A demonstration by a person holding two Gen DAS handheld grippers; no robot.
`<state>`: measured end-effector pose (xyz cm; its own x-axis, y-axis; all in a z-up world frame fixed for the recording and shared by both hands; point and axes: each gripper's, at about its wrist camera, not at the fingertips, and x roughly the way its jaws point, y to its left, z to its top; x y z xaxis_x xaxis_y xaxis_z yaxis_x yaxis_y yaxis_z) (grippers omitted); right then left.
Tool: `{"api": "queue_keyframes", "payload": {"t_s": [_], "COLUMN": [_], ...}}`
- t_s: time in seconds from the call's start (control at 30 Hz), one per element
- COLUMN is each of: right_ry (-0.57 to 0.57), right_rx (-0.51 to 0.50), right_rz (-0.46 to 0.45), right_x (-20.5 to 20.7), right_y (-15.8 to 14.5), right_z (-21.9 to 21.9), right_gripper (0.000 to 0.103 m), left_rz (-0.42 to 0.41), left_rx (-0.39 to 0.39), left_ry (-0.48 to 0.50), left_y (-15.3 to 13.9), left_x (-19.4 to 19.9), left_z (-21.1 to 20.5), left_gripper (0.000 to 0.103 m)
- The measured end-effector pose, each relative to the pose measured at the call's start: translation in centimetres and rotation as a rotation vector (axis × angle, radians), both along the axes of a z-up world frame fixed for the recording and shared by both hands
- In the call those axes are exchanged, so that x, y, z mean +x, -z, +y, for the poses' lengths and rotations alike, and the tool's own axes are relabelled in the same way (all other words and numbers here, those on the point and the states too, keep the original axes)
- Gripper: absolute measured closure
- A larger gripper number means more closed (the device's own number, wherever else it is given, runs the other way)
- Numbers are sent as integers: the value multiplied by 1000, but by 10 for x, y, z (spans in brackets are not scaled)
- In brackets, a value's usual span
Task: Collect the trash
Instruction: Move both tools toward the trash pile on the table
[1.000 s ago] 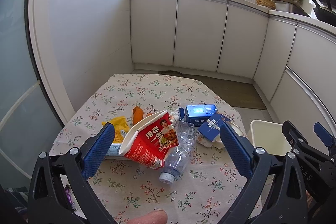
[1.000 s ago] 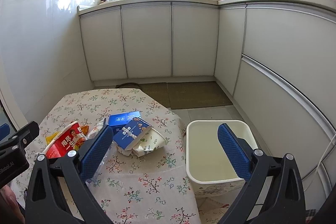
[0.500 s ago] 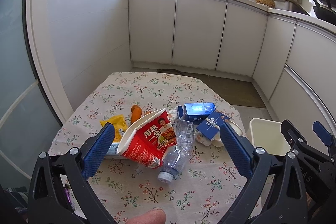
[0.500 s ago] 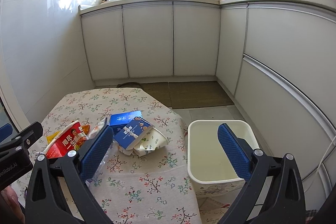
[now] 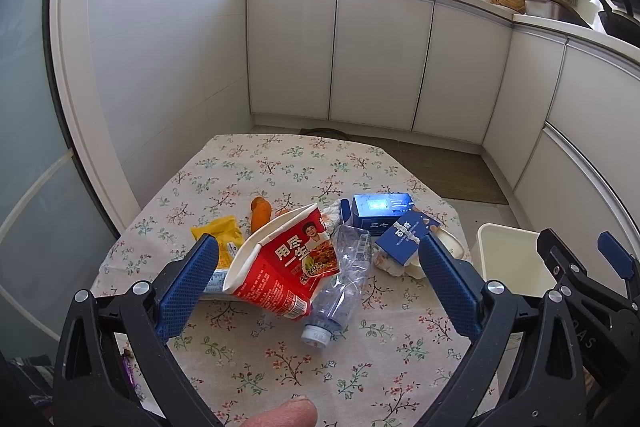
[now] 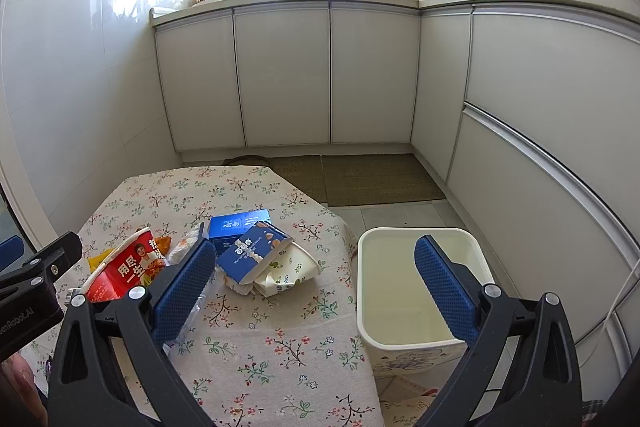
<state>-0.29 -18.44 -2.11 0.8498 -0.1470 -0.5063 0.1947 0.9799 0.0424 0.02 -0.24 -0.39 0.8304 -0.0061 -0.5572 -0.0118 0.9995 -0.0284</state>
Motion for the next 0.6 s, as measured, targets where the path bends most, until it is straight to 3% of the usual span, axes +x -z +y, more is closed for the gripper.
{"api": "queue_keyframes", "payload": {"t_s": [0.27,0.53,0.6], "right_ry": [-7,-25,-29], "right_rx": [3,43,63], "right_rz": [37,187,238], "right_x": [6,25,30], "right_y": [6,23,28], "right_z": [2,1,0], "right_gripper": [6,6,6], "left_rz": [4,77,130], "left_rx": [-12,-35,-49], "left_ry": [-10,-40,-53], "left_y": [2,11,12], "left_x": [3,15,20], "left_z": [3,13,16], "left_gripper": [7,7,7]}}
